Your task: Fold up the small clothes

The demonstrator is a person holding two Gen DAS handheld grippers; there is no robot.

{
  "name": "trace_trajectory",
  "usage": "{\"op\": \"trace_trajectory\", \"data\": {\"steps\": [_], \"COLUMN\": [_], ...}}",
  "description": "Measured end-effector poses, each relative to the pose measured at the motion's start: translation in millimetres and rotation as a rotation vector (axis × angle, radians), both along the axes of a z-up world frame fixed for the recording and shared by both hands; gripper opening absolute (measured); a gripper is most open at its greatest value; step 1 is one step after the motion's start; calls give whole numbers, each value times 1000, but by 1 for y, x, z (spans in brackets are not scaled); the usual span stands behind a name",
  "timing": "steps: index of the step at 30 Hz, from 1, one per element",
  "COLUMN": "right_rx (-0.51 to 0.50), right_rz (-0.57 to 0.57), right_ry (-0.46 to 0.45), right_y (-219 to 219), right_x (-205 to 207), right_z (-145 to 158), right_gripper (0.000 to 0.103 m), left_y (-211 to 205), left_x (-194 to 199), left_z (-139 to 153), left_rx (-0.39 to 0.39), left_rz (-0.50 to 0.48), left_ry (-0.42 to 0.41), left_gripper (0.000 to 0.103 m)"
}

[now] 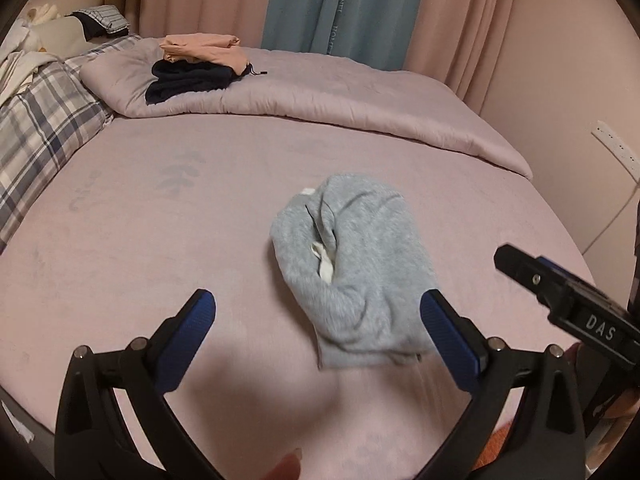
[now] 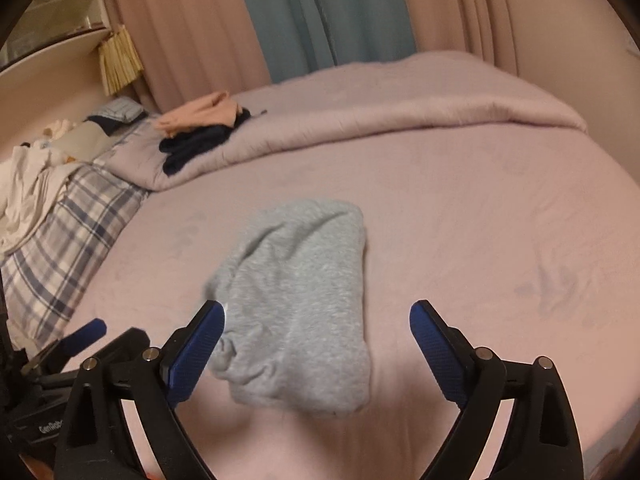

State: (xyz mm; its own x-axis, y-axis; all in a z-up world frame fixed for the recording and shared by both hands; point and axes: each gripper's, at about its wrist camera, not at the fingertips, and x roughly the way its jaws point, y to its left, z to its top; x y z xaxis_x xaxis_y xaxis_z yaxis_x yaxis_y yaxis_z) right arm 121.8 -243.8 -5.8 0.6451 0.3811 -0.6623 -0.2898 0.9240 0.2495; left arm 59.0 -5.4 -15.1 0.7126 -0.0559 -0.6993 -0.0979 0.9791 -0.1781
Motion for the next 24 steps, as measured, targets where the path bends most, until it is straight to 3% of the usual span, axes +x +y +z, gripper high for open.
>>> {"op": "trace_trajectory", "data": {"steps": [6,24], "right_rx": [-66,-70], "right_rz": [-60,-53], "right_ry": [-69,-76], "right_y": [6,10], "right_x": [-23,-43], "right_z": [7,6], "right_gripper": [94,94], "left_y": [-8,-16], "left_x": [-11,-24], "left_z": [-7,-15], "left_rx": [-1,-12], "left_rz": [-14,-25], "left_ry": [32,78], "left_gripper": [102,102]}}
